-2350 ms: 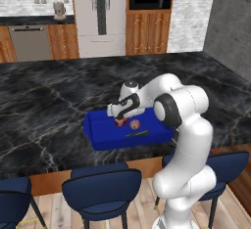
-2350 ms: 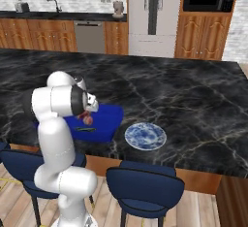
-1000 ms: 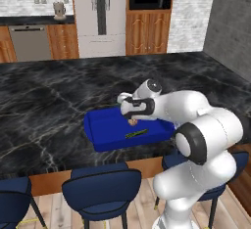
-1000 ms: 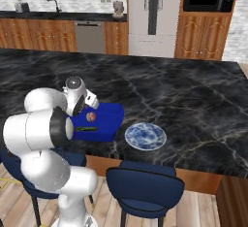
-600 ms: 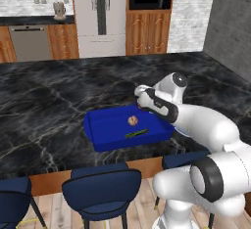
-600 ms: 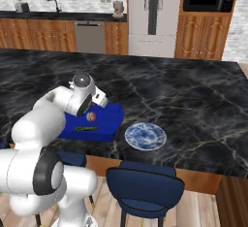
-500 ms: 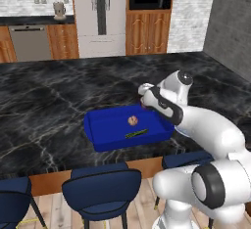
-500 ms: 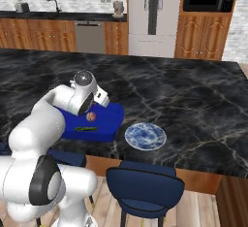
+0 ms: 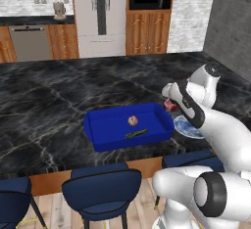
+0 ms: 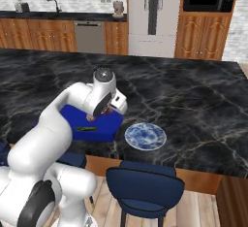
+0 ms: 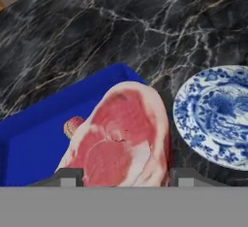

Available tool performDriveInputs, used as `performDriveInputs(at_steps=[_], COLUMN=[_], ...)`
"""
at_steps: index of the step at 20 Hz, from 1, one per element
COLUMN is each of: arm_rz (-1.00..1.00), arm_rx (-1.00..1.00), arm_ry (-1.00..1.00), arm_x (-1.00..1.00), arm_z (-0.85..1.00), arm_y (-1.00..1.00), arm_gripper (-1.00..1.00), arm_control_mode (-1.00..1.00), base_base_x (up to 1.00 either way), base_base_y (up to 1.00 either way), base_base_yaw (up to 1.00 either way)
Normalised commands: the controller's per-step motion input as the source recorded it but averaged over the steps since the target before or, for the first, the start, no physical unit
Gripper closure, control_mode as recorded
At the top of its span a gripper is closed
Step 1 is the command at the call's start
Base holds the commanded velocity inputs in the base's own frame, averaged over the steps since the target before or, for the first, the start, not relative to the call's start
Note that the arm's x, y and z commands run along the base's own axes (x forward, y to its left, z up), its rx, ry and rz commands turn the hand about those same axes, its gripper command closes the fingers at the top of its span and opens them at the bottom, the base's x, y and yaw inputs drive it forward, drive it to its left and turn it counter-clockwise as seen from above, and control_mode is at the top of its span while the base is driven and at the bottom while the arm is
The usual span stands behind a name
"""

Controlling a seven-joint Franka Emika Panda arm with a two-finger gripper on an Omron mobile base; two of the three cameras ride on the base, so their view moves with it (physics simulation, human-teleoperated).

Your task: Create a steak meal by picking up the steak and asparagus from the tray and placing them on the plate. Leave the peach on the tray.

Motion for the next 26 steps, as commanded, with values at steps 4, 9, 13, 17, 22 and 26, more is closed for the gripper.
performDriveInputs(at_steps=[4, 9, 13, 17, 22, 26], arm_rz=[-0.06, -0.09, -0.06, 0.00, 0.00, 0.00], arm_rx=[-0.01, 0.00, 0.00, 0.00, 0.00, 0.00], arm_ry=[0.18, 0.15, 0.12, 0.08, 0.07, 0.02], arm_x=[-0.10, 0.02, 0.11, 0.16, 0.20, 0.38], arm_z=[-0.14, -0.36, -0.52, -0.54, -0.47, -0.40], arm_y=[-0.89, -0.88, -0.67, -0.36, -0.29, -0.06], arm_gripper=[1.00, 1.00, 1.00, 1.00, 1.00, 1.00], arm_control_mode=[-1.00, -1.00, -1.00, -1.00, -1.00, -1.00], base_base_x=[0.00, 0.00, 0.00, 0.00, 0.00, 0.00], base_base_y=[0.00, 0.00, 0.00, 0.00, 0.00, 0.00], base_base_yaw=[0.00, 0.00, 0.00, 0.00, 0.00, 0.00])
